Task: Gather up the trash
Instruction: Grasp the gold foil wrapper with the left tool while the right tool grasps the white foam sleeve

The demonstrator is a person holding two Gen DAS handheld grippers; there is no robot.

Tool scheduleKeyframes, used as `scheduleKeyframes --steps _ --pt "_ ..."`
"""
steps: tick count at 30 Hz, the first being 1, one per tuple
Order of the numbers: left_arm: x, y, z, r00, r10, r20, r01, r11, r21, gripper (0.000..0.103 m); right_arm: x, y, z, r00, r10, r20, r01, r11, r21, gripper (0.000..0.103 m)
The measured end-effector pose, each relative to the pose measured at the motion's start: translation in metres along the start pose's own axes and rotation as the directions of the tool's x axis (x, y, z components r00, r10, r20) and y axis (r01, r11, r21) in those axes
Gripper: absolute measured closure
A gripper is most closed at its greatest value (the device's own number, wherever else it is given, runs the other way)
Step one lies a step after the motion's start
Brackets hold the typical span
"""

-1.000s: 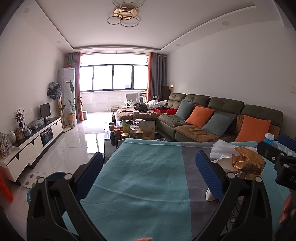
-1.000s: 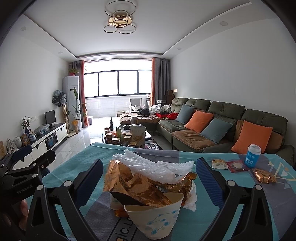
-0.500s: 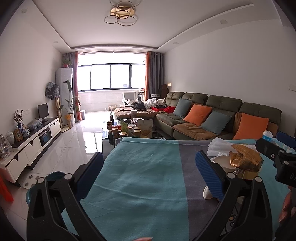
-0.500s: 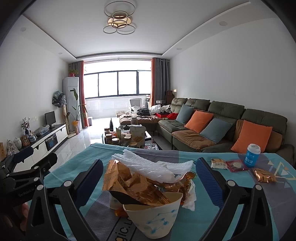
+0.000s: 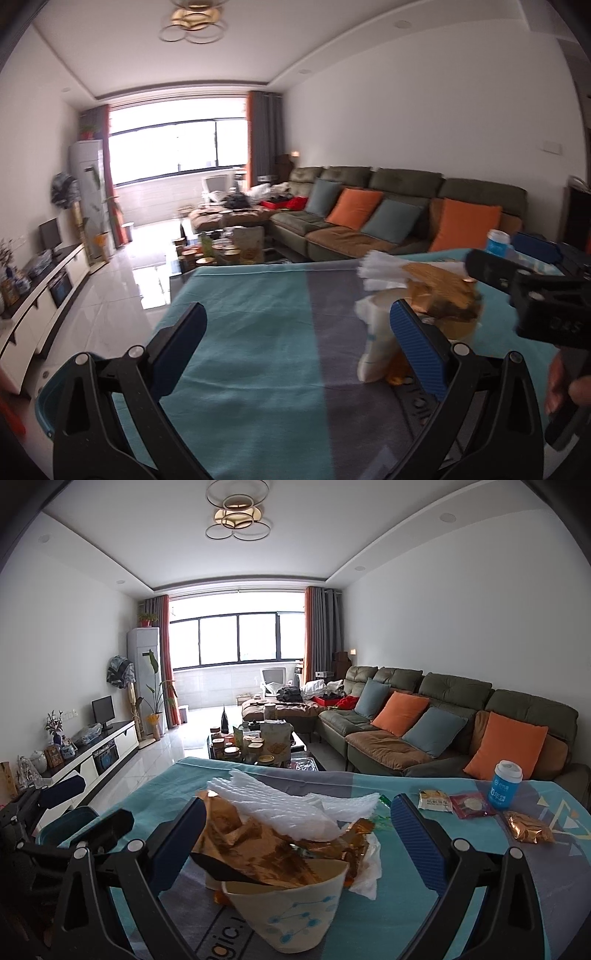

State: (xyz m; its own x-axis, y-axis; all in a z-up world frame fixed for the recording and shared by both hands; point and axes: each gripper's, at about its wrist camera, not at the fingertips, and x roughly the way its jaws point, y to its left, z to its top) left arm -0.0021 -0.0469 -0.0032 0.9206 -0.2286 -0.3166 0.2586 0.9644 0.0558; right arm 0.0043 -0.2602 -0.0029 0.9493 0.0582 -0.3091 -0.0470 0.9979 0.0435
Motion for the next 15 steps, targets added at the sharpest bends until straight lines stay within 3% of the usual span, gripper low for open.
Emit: scheduleKeyframes --steps 5,9,11,15 --pt "-0.002 -0.013 0.010 0.992 -0.124 -0.012 0.124 0.992 0.033 0.005 0.008 -0.009 -0.002 0.998 0.019 -0.057 -0.021 0.999 -0.031 0.015" --pt "0.003 -0.022 0.019 0.973 -0.229 -0.041 0.230 0.973 0.021 0.006 0.012 -0.008 -0.006 0.996 0.034 -0.078 -0.040 0.996 -0.080 0.022" --pt "0.008 -0.025 0.022 0.964 -0.259 -0.060 0.261 0.965 0.023 0.009 0.015 -0.007 -0.008 0.995 0.044 -0.088 -0.053 0.994 -0.098 0.028" --pt "0.029 -0.033 0.027 0.926 -0.350 -0.140 0.353 0.936 -0.005 0.024 0.021 -0.003 -0.008 0.994 0.058 -0.095 -0.071 0.988 -0.140 0.044"
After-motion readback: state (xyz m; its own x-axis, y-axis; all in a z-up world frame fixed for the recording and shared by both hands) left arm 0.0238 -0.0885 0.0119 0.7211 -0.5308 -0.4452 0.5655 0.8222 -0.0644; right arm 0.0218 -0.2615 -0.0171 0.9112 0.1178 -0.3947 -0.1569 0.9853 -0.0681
